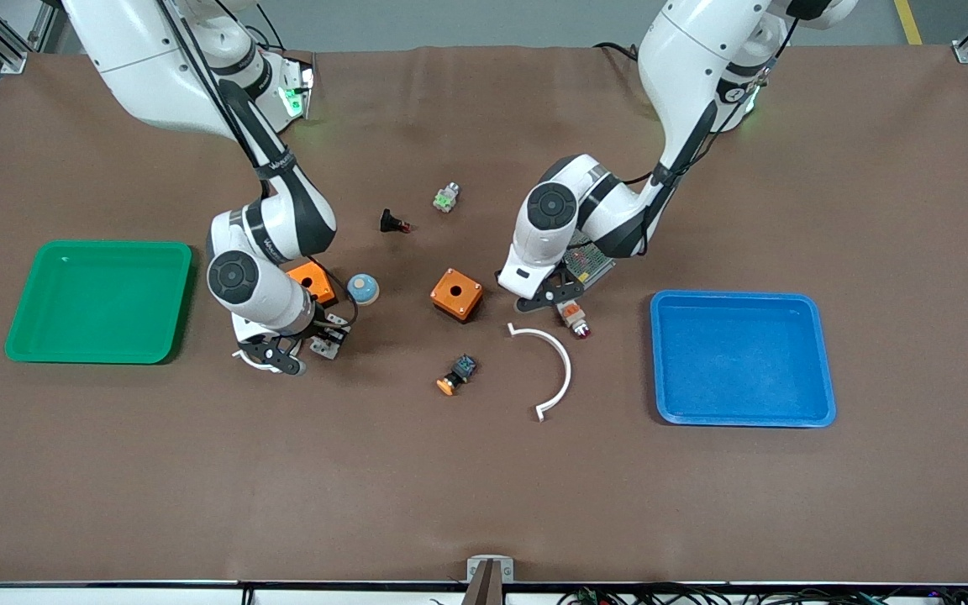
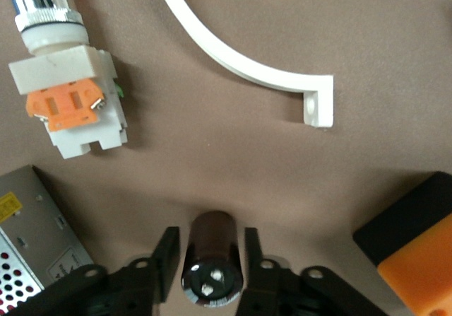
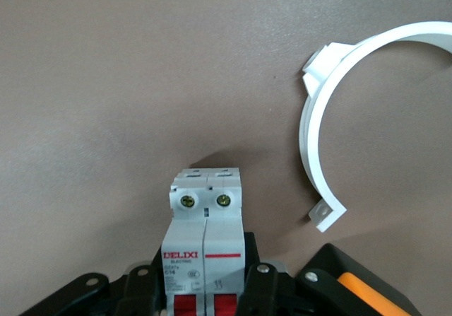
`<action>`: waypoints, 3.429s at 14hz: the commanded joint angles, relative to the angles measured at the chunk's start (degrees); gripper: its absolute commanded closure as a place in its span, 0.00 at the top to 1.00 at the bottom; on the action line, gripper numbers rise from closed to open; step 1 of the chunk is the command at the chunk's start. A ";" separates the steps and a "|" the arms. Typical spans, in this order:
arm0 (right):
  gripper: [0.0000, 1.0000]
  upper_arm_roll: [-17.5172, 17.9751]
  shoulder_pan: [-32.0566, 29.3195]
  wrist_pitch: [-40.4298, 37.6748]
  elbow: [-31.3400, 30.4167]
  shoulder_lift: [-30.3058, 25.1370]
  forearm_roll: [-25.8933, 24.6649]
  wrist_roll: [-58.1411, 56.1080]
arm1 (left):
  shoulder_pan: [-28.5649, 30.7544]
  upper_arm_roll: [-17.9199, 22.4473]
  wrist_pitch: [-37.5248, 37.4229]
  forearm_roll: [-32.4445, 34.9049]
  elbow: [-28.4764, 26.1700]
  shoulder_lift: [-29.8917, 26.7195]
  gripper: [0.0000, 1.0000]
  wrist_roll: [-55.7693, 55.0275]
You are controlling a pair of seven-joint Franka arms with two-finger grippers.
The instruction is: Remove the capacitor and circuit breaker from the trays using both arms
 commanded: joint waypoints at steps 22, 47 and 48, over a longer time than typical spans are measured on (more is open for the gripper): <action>0.99 -1.56 -20.07 -36.96 8.05 -31.11 0.84 -39.28 | 31.12 4.98 -52.62 1.41 19.26 -33.54 1.00 48.75; 1.00 -1.38 -19.98 -47.79 22.30 -31.12 -1.09 -37.88 | 32.37 4.63 -53.08 -0.63 14.06 -39.79 1.00 50.96; 1.00 -1.38 -19.98 -47.79 22.30 -31.12 -1.09 -37.96 | 32.37 4.63 -52.99 -0.63 14.24 -39.70 1.00 50.96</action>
